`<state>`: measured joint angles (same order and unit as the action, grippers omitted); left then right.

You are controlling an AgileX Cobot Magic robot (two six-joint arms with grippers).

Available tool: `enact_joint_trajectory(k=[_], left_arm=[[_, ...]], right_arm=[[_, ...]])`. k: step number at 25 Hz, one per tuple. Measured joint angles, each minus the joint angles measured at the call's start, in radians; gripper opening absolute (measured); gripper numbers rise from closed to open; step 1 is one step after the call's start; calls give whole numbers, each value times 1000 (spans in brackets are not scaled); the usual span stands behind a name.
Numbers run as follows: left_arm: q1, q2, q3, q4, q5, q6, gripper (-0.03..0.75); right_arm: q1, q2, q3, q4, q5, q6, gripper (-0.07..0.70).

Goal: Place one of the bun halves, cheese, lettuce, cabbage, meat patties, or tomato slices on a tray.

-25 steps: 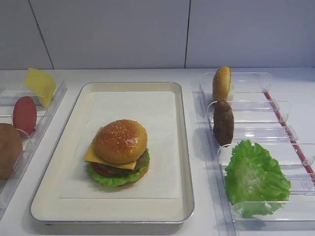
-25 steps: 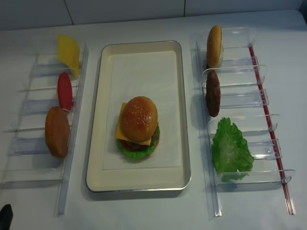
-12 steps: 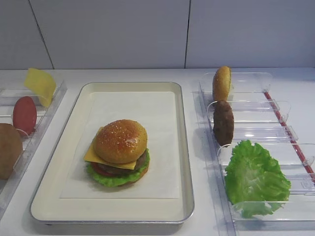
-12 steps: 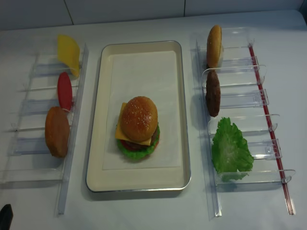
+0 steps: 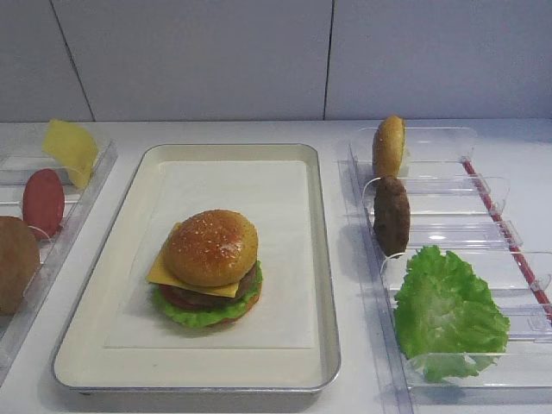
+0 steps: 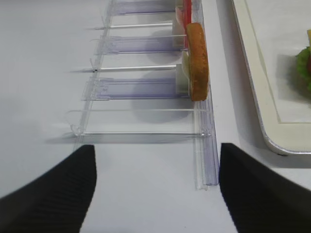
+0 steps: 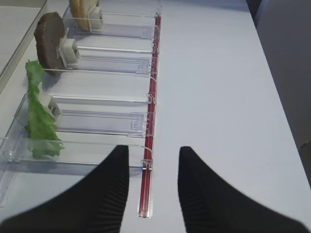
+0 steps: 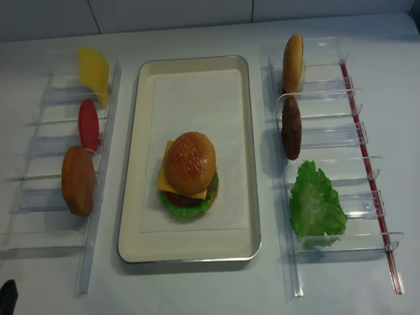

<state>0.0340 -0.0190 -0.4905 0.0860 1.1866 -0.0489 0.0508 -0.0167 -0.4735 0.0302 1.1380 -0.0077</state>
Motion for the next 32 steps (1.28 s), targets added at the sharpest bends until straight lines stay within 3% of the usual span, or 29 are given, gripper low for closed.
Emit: enact_joint_trajectory(k=[32], left_arm=[[0, 0, 0, 0, 0, 0, 510]], right_arm=[[0, 0, 0, 0, 0, 8, 269]])
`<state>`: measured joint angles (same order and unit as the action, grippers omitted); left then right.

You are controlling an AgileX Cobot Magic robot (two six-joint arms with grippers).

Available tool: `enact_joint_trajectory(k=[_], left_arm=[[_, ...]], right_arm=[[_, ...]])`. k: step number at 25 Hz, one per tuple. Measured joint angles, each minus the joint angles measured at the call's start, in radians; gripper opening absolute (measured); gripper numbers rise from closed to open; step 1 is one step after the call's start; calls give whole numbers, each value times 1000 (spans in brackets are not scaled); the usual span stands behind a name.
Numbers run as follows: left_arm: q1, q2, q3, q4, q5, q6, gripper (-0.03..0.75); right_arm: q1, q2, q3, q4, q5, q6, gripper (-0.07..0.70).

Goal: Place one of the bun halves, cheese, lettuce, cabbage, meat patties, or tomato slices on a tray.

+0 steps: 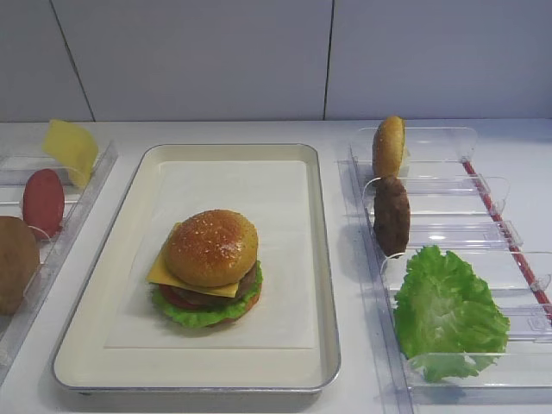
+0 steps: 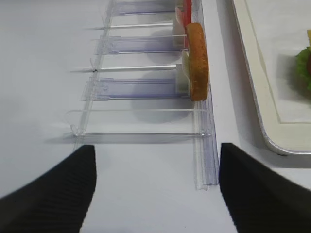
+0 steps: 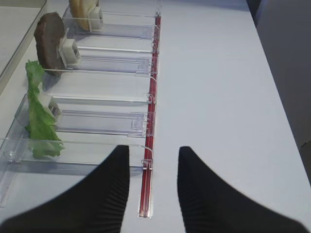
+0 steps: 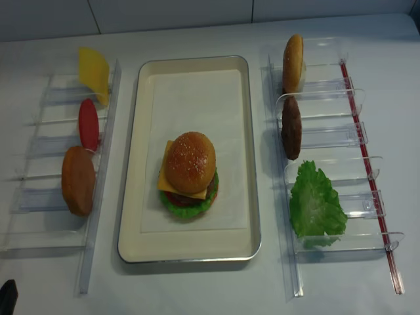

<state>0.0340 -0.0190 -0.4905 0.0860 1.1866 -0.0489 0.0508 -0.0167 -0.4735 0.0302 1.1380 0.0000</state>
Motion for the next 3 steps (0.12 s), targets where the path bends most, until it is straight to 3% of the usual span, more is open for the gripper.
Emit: enact_joint_trajectory(k=[3], left_arm=[[0, 0, 0, 0, 0, 0, 510]], right_arm=[[0, 0, 0, 0, 0, 0, 269]])
